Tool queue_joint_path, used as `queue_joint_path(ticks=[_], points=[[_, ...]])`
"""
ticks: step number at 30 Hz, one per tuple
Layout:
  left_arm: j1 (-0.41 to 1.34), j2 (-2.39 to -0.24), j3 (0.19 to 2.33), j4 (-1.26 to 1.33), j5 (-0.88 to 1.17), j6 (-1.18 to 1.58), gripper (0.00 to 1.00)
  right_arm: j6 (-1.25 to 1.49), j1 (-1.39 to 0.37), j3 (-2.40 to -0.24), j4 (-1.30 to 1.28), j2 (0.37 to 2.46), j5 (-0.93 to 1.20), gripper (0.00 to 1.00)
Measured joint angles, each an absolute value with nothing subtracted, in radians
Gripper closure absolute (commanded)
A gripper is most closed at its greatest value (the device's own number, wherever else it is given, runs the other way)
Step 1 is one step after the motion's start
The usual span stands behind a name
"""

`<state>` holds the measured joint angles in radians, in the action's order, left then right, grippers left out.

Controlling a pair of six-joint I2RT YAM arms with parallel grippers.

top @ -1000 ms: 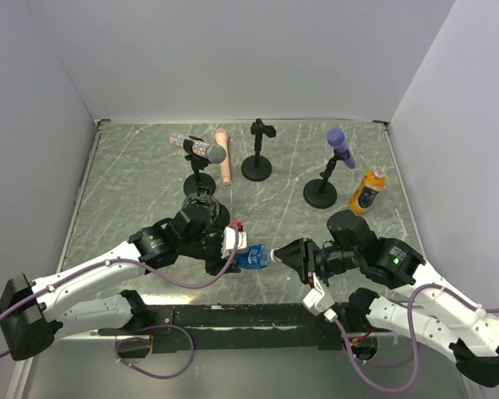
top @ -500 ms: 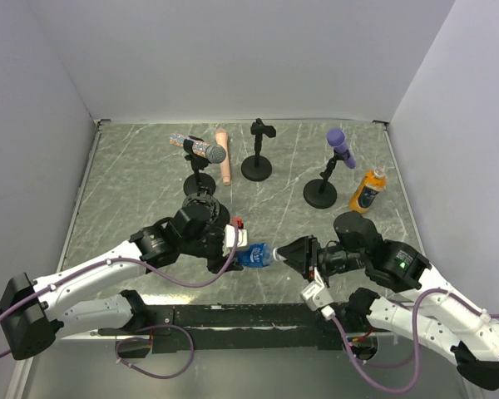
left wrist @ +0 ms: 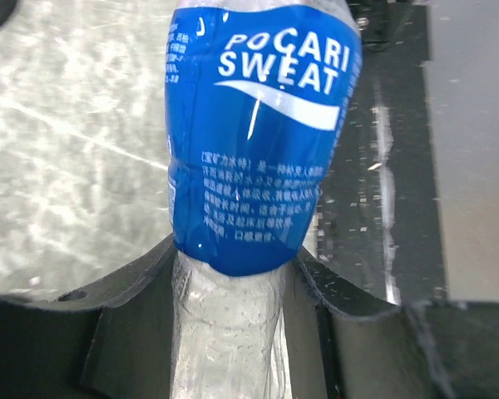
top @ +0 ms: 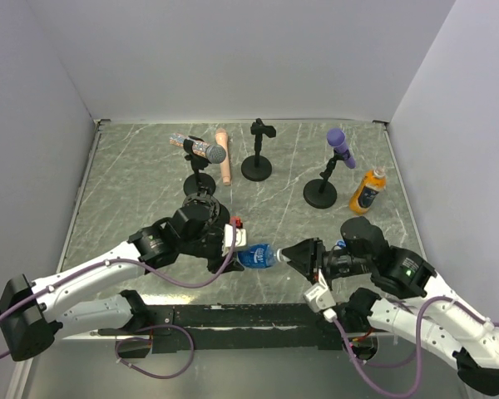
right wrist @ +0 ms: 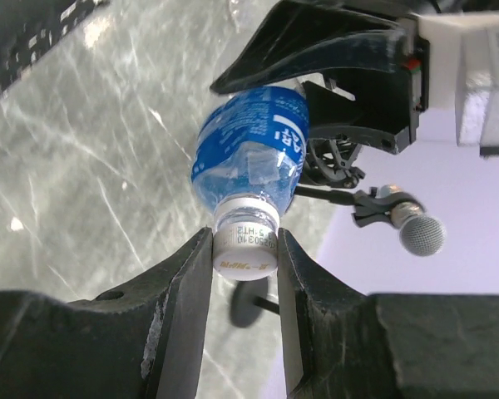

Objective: Unscrew the bottle caps

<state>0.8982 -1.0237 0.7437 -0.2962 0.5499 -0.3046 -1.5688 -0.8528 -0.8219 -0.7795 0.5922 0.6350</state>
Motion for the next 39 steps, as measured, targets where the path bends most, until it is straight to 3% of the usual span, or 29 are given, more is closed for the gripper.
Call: queue_joint_path(ticks=[5,11,26,31,35,39], points=[[0.893,-1.051,0.744,-0.288,0.606,-0.244,0.99,-1.626,-0.853,-0.841,-0.807,0.637,0.619,0.76],[0.872,-1.074,0.739,-0.247,0.615,-0.174,0.99,-1.554,-0.840,-1.032,-0.897,0.820,0.598,0.73],[0.867,-1.122,0.707,-0.141,0.600,-0.091,0.99,-1.476,-0.838,-1.031,-0.922,0.818,0.634,0.44],[0.866,-1.141,0.707,-0.139,0.585,-0.084,0.99,-1.423,-0.838,-1.031,-0.899,0.820,0.653,0.29],[0.866,-1.141,0.707,-0.139,0.576,-0.084,0.99,-1.306,-0.833,-1.054,-0.867,0.832,0.657,0.20],[0.866,-1.128,0.693,-0.128,0.554,-0.085,0.99,-1.082,-0.752,-1.180,-0.869,0.909,0.712,0.20]])
